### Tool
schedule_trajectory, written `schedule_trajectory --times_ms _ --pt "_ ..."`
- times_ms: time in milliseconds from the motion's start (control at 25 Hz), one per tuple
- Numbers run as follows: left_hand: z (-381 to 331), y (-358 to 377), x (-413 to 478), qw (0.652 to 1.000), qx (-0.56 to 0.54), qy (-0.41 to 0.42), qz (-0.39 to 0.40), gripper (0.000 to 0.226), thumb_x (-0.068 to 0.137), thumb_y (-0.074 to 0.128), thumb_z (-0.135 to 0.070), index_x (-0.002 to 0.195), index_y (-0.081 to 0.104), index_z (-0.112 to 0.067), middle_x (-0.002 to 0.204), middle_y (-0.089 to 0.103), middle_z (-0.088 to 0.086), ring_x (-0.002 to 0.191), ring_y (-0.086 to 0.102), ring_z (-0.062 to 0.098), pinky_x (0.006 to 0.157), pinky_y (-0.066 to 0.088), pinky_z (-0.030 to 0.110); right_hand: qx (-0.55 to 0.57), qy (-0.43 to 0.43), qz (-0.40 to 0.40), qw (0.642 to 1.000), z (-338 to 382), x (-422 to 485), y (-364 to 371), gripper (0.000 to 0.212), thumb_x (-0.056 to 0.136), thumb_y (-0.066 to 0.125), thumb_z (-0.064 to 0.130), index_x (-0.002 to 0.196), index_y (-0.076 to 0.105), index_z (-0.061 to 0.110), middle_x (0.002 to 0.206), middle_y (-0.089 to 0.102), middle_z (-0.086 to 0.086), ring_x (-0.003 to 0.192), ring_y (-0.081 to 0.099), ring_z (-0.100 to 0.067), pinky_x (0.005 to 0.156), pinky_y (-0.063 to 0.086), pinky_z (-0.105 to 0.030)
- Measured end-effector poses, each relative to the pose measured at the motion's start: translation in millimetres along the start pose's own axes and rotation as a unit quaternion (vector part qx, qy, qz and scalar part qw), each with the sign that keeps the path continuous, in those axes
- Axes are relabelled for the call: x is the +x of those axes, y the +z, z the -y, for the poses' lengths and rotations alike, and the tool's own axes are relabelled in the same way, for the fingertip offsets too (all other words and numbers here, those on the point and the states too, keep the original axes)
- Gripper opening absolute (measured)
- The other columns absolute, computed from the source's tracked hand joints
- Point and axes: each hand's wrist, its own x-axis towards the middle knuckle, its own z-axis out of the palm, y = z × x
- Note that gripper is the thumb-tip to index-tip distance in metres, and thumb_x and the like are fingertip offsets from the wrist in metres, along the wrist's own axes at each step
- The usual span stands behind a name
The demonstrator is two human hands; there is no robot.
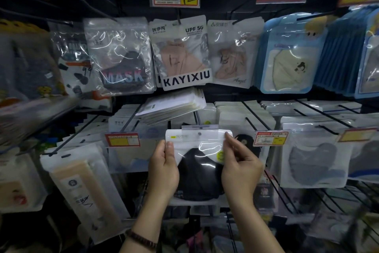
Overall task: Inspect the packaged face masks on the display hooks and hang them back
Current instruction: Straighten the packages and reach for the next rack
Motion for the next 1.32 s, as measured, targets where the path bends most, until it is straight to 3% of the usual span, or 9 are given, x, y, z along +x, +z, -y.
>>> schedule_trajectory --times_ms 120,280,480,600,760,880,960,1120,1320 --pt "4.7 2.4 11.5 1.000 0.019 -0.017 -0.008 0.036 0.114 0.043 -0.028 0.086 0.059 -0.012 0.072 0.061 -0.001 0.062 0.054 0.002 0.059 0.043 0.017 -0.059 0.008 0.030 0.998 -6.3 7.1 2.3 0.023 0.101 0.074 0.022 0.117 0.081 0.036 0.080 0.078 0.003 0.054 0.051 -0.002 0.056 0.047 -0.018" --pt "11.4 6.5 32.3 0.997 0.073 -0.027 -0.024 0.040 0.112 0.046 -0.031 0.079 0.053 -0.010 0.066 0.054 0.000 0.066 0.051 0.018 0.062 0.038 0.036 -0.184 -0.025 0.121 0.975 -2.8 14.1 4.5 0.041 0.104 0.067 0.018 0.141 0.067 0.035 0.120 0.061 0.026 0.100 0.056 0.024 0.088 0.041 -0.001" --pt "2.8 2.1 48.0 0.986 0.159 -0.039 -0.003 0.040 0.113 0.041 -0.035 0.091 0.059 -0.007 0.078 0.062 0.003 0.082 0.061 0.030 0.066 0.034 0.036 -0.230 0.005 0.208 0.951 3.6 17.1 2.0 0.050 0.111 0.055 0.025 0.159 0.046 0.038 0.162 0.045 0.013 0.149 0.039 -0.003 0.128 0.034 -0.041" --pt "-2.3 -1.9 41.3 0.964 0.234 -0.104 0.070 0.035 0.114 0.034 -0.038 0.118 0.059 -0.013 0.110 0.067 0.011 0.102 0.061 0.030 0.081 0.038 0.033 -0.223 -0.009 0.222 0.949 13.3 11.0 0.4 0.048 0.114 0.039 0.041 0.162 0.042 0.037 0.174 0.030 0.010 0.162 0.015 -0.004 0.134 0.016 -0.039" --pt "-27.0 -29.6 15.9 0.906 0.379 -0.088 0.167 0.035 0.113 0.038 -0.040 0.108 0.065 -0.018 0.106 0.070 0.000 0.090 0.064 0.017 0.083 0.054 0.035 -0.142 -0.035 0.225 0.963 42.9 3.4 -4.1 0.040 0.113 0.032 0.050 0.145 0.057 0.048 0.165 0.045 0.016 0.155 0.028 0.009 0.128 0.026 -0.028" --pt "-87.6 -56.6 12.6 0.925 0.349 0.042 0.147 0.033 0.108 0.050 -0.044 0.088 0.073 -0.029 0.079 0.074 -0.004 0.070 0.072 0.011 0.072 0.060 0.038 -0.148 -0.081 0.226 0.960 79.7 12.8 -0.5 0.032 0.114 0.042 0.040 0.131 0.068 0.042 0.127 0.073 0.019 0.123 0.059 0.013 0.104 0.045 -0.016" --pt "-127.2 -67.8 26.2 0.935 0.315 0.111 0.121 0.024 0.103 0.062 -0.044 0.088 0.074 -0.032 0.077 0.075 -0.011 0.066 0.072 0.004 0.070 0.059 0.030 -0.177 -0.102 0.253 0.946 101.2 27.8 9.4 0.031 0.112 0.047 0.033 0.131 0.071 0.034 0.123 0.074 0.019 0.120 0.063 0.007 0.103 0.049 -0.022" --pt "-153.3 -67.4 92.4 0.904 0.353 0.205 0.128 0.005 0.096 0.077 -0.030 0.100 0.077 -0.032 0.091 0.074 -0.017 0.082 0.067 -0.005 0.077 0.051 0.012 -0.313 -0.110 0.302 0.894 125.7 69.1 40.7 0.034 0.109 0.049 0.017 0.133 0.073 0.026 0.135 0.071 0.008 0.126 0.063 -0.010 0.108 0.050 -0.033" --pt "-129.2 -36.1 153.5 0.810 0.462 0.252 0.259 0.040 0.092 0.079 -0.042 0.127 0.072 -0.024 0.121 0.074 -0.004 0.108 0.068 0.013 0.098 0.059 0.038 -0.473 -0.107 0.348 0.803 126.0 104.8 74.7 0.047 0.103 0.046 0.008 0.142 0.068 0.021 0.143 0.065 -0.004 0.102 0.064 -0.017 0.091 0.050 -0.034"
